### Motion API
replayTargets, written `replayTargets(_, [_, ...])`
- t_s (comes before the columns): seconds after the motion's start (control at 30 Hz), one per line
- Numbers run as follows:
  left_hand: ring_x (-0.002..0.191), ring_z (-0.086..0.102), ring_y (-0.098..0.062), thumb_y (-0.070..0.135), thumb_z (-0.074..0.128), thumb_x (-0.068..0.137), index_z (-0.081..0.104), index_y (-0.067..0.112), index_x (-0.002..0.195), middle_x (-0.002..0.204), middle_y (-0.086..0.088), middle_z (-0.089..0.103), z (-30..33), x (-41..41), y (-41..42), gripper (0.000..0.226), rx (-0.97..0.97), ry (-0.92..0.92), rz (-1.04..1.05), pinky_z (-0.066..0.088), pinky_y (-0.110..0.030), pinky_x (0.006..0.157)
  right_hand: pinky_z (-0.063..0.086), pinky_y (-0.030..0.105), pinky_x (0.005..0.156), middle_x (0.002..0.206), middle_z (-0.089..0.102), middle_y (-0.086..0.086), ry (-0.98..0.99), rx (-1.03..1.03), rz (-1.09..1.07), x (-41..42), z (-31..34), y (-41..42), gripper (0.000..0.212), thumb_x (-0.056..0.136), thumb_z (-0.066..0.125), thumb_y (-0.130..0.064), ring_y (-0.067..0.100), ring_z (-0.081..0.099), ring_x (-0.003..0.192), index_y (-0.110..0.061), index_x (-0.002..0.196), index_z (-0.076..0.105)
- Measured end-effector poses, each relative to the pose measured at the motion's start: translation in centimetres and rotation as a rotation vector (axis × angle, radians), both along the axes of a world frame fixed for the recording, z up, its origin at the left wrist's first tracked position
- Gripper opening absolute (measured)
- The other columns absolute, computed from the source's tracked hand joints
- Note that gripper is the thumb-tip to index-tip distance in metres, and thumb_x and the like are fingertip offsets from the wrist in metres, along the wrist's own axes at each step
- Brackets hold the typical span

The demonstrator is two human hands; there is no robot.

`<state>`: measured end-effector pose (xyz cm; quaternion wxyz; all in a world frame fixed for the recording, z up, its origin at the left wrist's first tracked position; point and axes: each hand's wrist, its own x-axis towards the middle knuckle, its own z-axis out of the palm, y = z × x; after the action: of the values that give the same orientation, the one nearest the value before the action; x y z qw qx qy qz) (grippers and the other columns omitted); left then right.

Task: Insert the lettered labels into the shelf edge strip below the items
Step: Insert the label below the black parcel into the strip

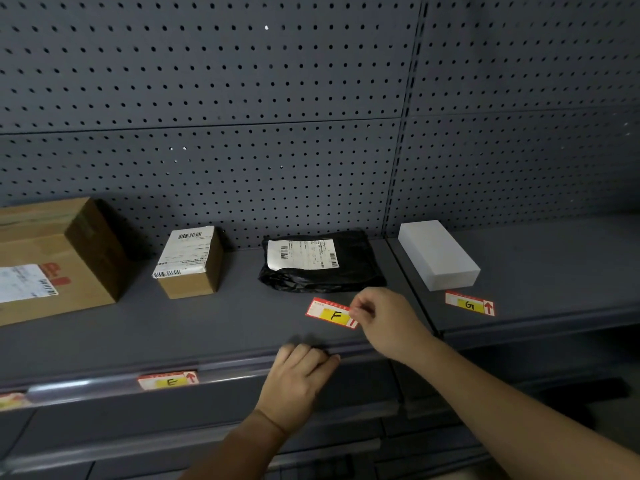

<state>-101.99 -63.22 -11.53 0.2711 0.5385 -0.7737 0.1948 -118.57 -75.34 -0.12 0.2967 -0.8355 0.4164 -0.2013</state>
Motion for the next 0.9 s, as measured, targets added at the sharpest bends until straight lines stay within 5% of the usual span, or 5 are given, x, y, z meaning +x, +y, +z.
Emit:
replayTargets(0.13, [0.086,0.050,-0.022,0.007,0.068,0.081,0.068,0.013,0.115,0.097,-0.004,0.062,0.0,-0.5,0.3,0.035,0.021,0.058,0.002,0.037,-0.033,0.078,0.050,0.020,0.076,0.095,0.060,-0.012,0.060,-0.032,0.129,-1.6,0.4,0.0,0.001,0.093,0.063,-0.027,0.001,0.058,0.087,-0.028,0.092,0.062])
replayTargets(0.73, [0.086,0.052,-0.027,0.009,0.062,0.083,0.064,0.012,0.120,0.105,-0.006,0.061,0.3,-1.1,1.0,0.037,0.066,0.087,0.035,0.041,-0.037,0.073,0.052,0.034,0.073,0.086,0.052,-0.014,0.174,-0.272,0.321,-1.9,-2.5,-0.2,0.014,0.091,0.060,-0.024,0.005,0.054,0.078,-0.030,0.079,0.055])
replayTargets(0.9, [0.083,0.049,-0.026,0.012,0.053,0.088,0.065,0.012,0.121,0.102,-0.005,0.060,0.2,-1.1,0.8,0.035,0.065,0.092,0.052,0.041,-0.038,0.071,0.048,0.035,0.081,0.098,0.061,-0.007,0.112,-0.423,0.350,-2.4,-3.6,0.1,0.006,0.090,0.063,-0.020,0.010,0.056,0.092,-0.020,0.085,0.065])
